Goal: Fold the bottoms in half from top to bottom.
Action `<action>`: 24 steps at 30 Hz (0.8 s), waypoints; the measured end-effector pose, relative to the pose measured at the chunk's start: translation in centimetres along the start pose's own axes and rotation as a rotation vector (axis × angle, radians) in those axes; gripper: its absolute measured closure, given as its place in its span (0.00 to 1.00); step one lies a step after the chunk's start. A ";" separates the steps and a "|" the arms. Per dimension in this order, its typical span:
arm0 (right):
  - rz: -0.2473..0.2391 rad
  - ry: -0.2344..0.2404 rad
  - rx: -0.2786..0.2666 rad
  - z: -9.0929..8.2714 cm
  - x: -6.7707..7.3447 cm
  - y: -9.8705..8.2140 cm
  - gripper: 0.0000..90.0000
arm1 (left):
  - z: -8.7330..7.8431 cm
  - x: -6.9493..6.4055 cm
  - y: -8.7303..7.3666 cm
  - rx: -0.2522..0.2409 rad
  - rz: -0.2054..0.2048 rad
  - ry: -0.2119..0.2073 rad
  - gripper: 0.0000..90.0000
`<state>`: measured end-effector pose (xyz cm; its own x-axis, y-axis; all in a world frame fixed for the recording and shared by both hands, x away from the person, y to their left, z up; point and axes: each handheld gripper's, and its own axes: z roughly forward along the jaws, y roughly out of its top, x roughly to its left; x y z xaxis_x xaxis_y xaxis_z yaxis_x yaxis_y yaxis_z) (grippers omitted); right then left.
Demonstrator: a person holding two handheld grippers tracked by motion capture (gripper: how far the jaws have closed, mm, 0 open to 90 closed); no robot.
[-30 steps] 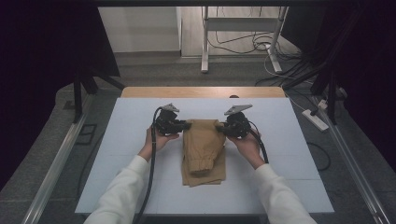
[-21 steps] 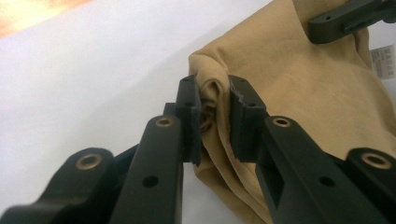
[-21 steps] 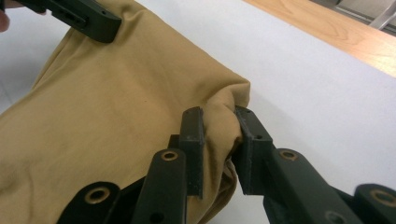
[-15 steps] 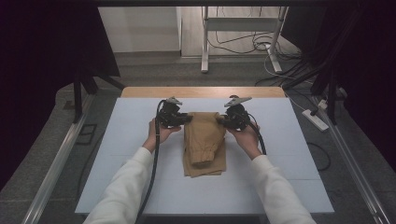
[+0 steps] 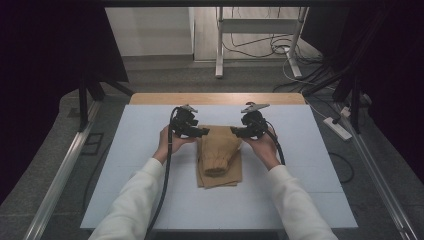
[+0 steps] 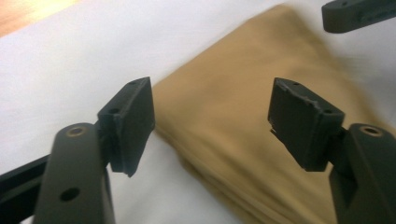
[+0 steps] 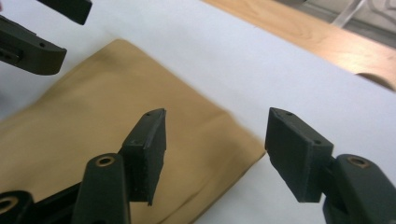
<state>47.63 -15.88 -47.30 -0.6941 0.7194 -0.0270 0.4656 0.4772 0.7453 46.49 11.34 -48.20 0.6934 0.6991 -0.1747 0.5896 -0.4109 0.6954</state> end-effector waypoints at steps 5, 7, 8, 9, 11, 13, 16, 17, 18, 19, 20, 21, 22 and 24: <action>-0.016 0.035 0.011 -0.5 0.4 -0.2 0.41 | -0.6 -0.7 -0.5 0.008 0.021 -0.018 0.31; -0.012 0.058 0.012 -0.6 0.6 -0.4 0.41 | -0.8 -0.8 -0.8 0.018 0.023 -0.031 0.32; -0.019 0.064 0.019 -0.7 0.6 -0.4 0.41 | -0.9 -0.8 -0.9 0.022 0.024 -0.033 0.33; -0.022 0.067 0.026 -0.7 0.7 -0.5 0.41 | -1.0 -0.9 -1.0 0.023 0.026 -0.028 0.33; -0.025 0.075 0.028 -0.9 0.9 -0.7 0.41 | -1.2 -1.0 -1.3 0.025 0.030 -0.027 0.33; -0.030 0.084 0.025 -1.0 1.0 -0.9 0.41 | -1.5 -1.2 -1.5 0.024 0.036 -0.026 0.33; -0.036 0.104 0.026 -1.1 1.2 -1.2 0.41 | -1.9 -1.5 -1.9 0.018 0.043 -0.028 0.33; -0.039 0.106 0.029 -1.1 1.3 -1.3 0.41 | -2.0 -1.6 -2.0 0.017 0.050 -0.028 0.33; -0.043 0.109 0.031 -1.2 1.3 -1.4 0.41 | -2.2 -1.7 -2.1 0.014 0.052 -0.029 0.33; -0.046 0.114 0.033 -1.2 1.4 -1.5 0.41 | -2.3 -1.8 -2.3 0.007 0.052 -0.033 0.33; -0.048 0.118 0.033 -1.3 1.5 -1.6 0.41 | -2.4 -1.8 -2.4 0.007 0.054 -0.033 0.33; -0.052 0.121 0.037 -1.3 1.5 -1.7 0.41 | -2.6 -1.9 -2.5 0.005 0.056 -0.033 0.33; -0.050 0.126 0.031 -1.4 1.6 -1.8 0.41 | -2.7 -1.9 -2.6 0.003 0.058 -0.033 0.33; -0.046 0.136 0.034 -1.5 1.6 -2.0 0.41 | -3.0 -2.0 -2.8 0.004 0.061 -0.031 0.33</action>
<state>44.73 -16.44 -47.84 -0.7821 0.6223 0.0321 0.4486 0.5265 0.7222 42.21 12.84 -47.76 0.7403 0.6544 -0.1540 0.5479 -0.4544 0.7024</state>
